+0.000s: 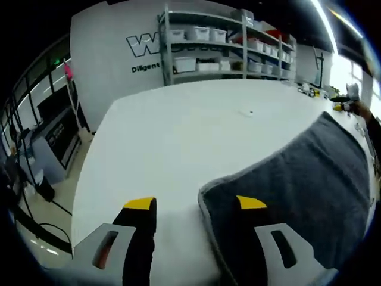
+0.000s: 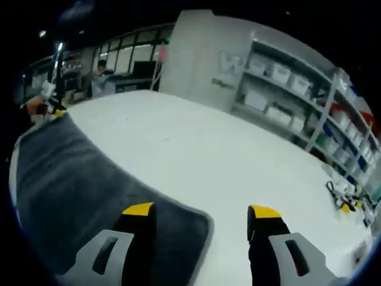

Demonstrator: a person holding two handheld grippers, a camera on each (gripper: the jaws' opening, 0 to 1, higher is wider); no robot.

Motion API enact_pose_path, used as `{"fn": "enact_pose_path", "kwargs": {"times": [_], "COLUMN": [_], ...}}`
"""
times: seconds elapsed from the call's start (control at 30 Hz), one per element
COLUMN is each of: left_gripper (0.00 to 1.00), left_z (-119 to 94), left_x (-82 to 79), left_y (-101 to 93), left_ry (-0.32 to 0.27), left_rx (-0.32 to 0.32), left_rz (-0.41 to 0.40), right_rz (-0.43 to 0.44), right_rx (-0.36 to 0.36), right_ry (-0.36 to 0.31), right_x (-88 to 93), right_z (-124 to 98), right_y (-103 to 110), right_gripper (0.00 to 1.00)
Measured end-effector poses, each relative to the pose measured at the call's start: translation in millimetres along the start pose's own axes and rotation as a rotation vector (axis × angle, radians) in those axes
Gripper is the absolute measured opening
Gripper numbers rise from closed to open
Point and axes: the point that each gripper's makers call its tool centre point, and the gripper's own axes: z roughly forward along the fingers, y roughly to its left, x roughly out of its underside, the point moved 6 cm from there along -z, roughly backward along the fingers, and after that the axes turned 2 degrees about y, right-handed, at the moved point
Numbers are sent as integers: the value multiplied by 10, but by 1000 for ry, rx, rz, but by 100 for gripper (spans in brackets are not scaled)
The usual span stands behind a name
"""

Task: Open the folded towel by lifting each exposed corner and separating the folded layers until the towel lies flat within the target outline without major curled edges

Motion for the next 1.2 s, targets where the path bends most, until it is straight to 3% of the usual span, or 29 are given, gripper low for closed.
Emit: {"fn": "enact_pose_path", "kwargs": {"times": [0.27,0.47,0.93,1.2], "left_gripper": [41,35,31,27], "left_z": [61,84,178,191], "left_x": [38,65,46,57], "left_y": [-71,-104,-119,-128], "left_ry": [24,29,25,34], "left_rx": [27,59,60,50], "left_rz": [19,11,4,20], "right_rz": [-7,35,149,171], "right_rx": [-1,-21,-19,-13], "right_ry": [20,44,40,75], "right_x": [90,234,312,409], "right_z": [134,195,335,422], "right_y": [-65,-34,-120,-168], "right_gripper": [61,48,30,26]}}
